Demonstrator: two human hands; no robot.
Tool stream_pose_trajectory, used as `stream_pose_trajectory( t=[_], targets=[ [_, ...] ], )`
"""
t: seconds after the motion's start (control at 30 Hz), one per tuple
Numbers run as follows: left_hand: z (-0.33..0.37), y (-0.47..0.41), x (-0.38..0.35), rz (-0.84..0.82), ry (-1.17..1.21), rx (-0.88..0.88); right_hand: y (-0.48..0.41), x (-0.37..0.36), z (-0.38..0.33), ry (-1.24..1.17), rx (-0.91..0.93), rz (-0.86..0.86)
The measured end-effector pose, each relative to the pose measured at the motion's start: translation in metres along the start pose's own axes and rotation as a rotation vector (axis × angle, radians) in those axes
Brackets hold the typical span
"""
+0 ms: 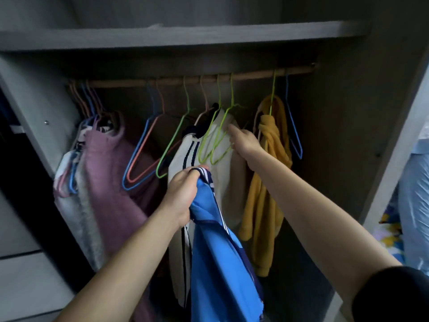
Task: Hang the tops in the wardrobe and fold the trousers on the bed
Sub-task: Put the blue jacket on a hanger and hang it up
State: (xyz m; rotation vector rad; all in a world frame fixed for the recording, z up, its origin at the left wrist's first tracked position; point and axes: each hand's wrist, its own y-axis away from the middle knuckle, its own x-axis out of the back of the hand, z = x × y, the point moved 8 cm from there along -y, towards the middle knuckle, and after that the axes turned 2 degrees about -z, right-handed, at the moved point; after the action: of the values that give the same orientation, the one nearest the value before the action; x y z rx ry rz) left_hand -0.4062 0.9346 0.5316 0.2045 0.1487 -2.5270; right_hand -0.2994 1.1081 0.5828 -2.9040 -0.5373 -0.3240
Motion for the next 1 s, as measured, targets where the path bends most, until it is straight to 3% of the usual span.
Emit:
stream_pose_trajectory(
  t=[0.1,0.33,0.53,0.77,0.93,1.0],
  targets=[
    [0.002,-0.004,0.014,-0.024,-0.018,-0.044,-0.014,-0.031,-0.004,-0.059,-0.059,-0.071],
    [-0.003,-0.023,0.041,-0.137,-0.040,-0.023,-0.022,-0.032,-0.012,-0.109,0.006,0.181],
    [-0.006,-0.035,0.057,-0.149,-0.031,0.008,-0.028,-0.059,-0.007,-0.170,-0.128,0.022],
    [-0.009,-0.034,0.073,-0.130,-0.046,0.004,-0.023,-0.046,-0.016,-0.084,0.049,0.380],
    [-0.015,-0.037,0.067,-0.116,-0.148,-0.041,-0.008,-0.009,-0.013,-0.116,0.135,0.412],
    [-0.020,-0.037,0.058,-0.120,-0.174,-0.032,0.003,0.011,-0.009,-0.027,0.211,0.415]
  ],
)
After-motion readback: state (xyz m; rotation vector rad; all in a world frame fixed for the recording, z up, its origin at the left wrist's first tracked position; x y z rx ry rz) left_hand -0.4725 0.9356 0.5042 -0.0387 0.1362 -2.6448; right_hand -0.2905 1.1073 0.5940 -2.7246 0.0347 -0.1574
